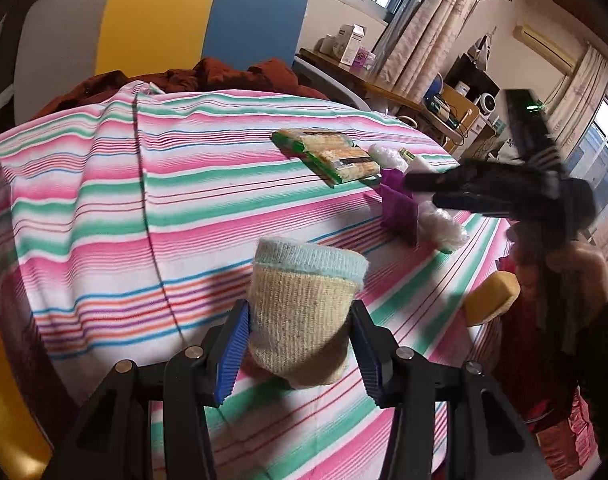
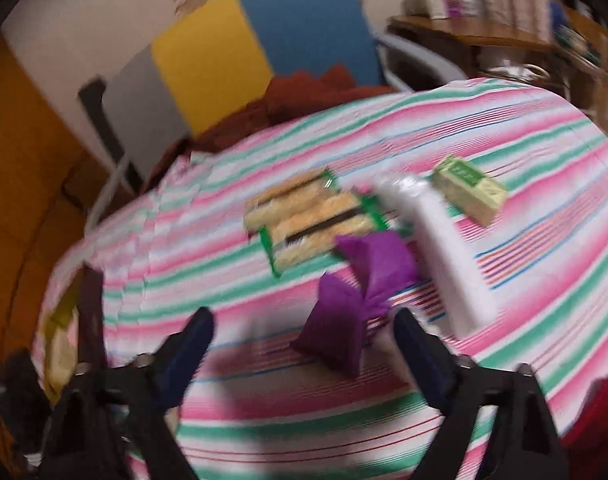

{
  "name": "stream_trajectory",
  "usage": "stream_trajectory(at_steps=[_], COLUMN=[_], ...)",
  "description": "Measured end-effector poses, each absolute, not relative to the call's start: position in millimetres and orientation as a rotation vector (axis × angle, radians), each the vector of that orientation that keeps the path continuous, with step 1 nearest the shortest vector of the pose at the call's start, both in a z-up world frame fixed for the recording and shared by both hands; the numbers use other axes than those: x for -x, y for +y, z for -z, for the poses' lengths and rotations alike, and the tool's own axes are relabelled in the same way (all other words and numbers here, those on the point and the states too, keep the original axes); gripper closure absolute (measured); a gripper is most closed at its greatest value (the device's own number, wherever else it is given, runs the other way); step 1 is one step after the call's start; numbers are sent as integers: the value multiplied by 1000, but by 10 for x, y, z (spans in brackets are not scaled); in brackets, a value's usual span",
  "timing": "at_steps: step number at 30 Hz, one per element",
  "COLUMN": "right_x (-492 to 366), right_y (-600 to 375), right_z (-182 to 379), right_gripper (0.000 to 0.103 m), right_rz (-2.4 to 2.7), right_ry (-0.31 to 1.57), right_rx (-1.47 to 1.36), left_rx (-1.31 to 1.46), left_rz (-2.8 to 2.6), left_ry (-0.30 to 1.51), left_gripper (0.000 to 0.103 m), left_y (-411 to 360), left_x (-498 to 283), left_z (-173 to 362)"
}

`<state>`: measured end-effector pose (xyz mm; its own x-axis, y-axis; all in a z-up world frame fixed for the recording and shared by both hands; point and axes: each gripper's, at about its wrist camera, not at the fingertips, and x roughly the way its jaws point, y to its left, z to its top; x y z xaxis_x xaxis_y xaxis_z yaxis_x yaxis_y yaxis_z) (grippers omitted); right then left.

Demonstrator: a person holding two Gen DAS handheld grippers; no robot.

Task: Organize objects
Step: 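Lift the beige sock with the left gripper while the right grasps a purple sachet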

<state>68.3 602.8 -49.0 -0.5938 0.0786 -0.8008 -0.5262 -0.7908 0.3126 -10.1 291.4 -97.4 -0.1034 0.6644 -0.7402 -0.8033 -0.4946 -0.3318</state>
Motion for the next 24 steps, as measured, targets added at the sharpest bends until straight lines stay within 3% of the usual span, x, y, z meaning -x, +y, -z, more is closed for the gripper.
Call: stream_trajectory(at_steps=[6,19,23,24], right_x=[-443,-335,-347,-348], right_y=[6038,6149,6114,6102], right_z=[807,1015,993,988], right_gripper=[25,31,57,58], right_rz=[-2265,-2187,-2182,-2187], right_ry=[662,661,594,585], right_rx=[1372,1430,1440,1443], left_rx=[1077,1008,987,985], left_rz=[-1801,-1851,-1863,-1865], left_ry=[174,223,247,251], left_gripper=[53,53,52,52], left_y=[2838,2802,2827,2832], left_x=[64,-68,-95,-99], left_z=[969,984,990,990])
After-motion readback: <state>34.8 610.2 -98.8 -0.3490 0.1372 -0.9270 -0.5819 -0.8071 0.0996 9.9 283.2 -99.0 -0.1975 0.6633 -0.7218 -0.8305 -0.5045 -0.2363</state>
